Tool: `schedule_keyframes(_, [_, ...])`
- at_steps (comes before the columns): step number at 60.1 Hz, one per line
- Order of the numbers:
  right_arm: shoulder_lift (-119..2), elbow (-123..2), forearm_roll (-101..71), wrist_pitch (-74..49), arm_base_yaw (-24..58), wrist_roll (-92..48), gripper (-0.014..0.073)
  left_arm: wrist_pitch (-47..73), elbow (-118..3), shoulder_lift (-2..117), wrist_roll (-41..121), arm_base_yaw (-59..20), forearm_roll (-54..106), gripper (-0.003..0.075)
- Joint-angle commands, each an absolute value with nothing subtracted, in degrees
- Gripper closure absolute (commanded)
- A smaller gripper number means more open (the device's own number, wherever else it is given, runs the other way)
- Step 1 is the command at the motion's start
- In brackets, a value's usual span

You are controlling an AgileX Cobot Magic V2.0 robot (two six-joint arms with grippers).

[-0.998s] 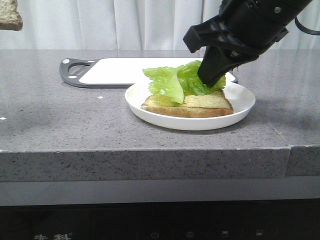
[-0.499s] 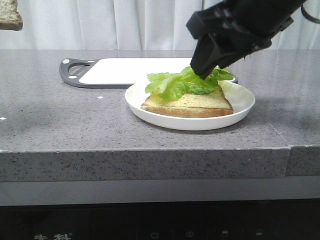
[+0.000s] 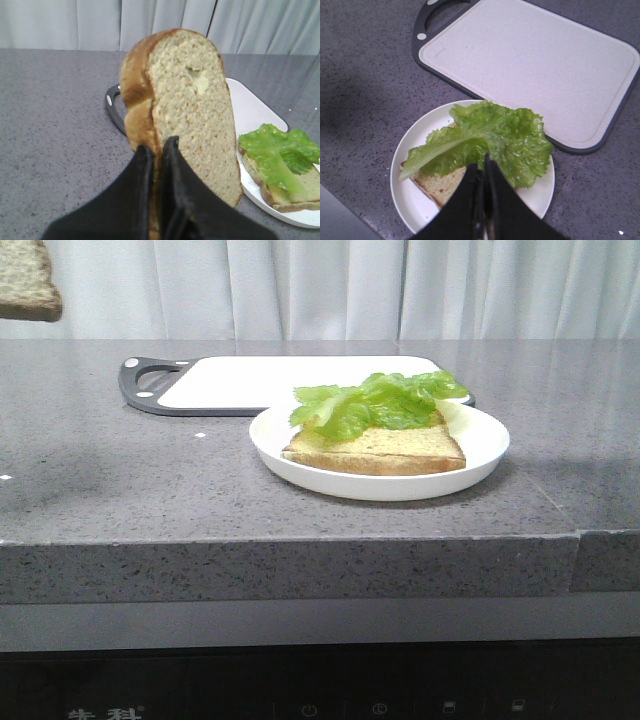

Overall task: Left arm grabs bread, right arm adds lettuce
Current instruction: 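Bring the held bread slice over the lettuce and lower it with left gripper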

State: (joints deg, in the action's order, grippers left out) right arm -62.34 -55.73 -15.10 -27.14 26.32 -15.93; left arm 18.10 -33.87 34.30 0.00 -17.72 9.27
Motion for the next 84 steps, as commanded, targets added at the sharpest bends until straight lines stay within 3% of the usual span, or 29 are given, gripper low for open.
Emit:
schedule_keyframes(1, [-56.1, -54.5, -14.8, -22.9, 26.2, -16.4, 0.0645, 16.8, -39.0, 38.2, -0.8, -17.7, 12.8, 0.0741])
schedule_keyframes(16, [-39.2, -43.2, -15.2, -18.6, 26.2, -13.2, 0.0645, 29.1, -51.2, 53.9, 3.1, -17.7, 26.7, 0.0741])
schedule_keyframes(29, [-26.8, -35.0, -15.2, -18.2, 26.2, -11.3, 0.0645, 40.4, -59.0, 68.2, 29.6, -17.7, 65.0, 0.0741])
schedule_keyframes(36, [-23.1, -33.3, -15.2, -19.7, 26.2, -10.8, 0.0645, 46.3, -62.1, 75.5, 36.7, -17.7, 76.7, 0.0741])
schedule_keyframes(58, [-22.5, -33.3, -15.2, -22.8, 26.2, -10.8, 0.0645, 53.2, -73.8, 95.5, 37.5, -20.7, 80.4, 0.0741])
schedule_keyframes(76, [-22.5, -33.3, -15.2, -22.8, 26.2, -10.8, 0.0645, 52.8, -76.1, 100.3, 37.5, -21.1, 79.0, 0.0736])
schedule_keyframes(84, [-22.5, -33.3, -15.2, -22.8, 26.2, -10.8, 0.0645, 52.8, -76.1, 100.3, 37.5, -21.1, 77.6, 0.0641])
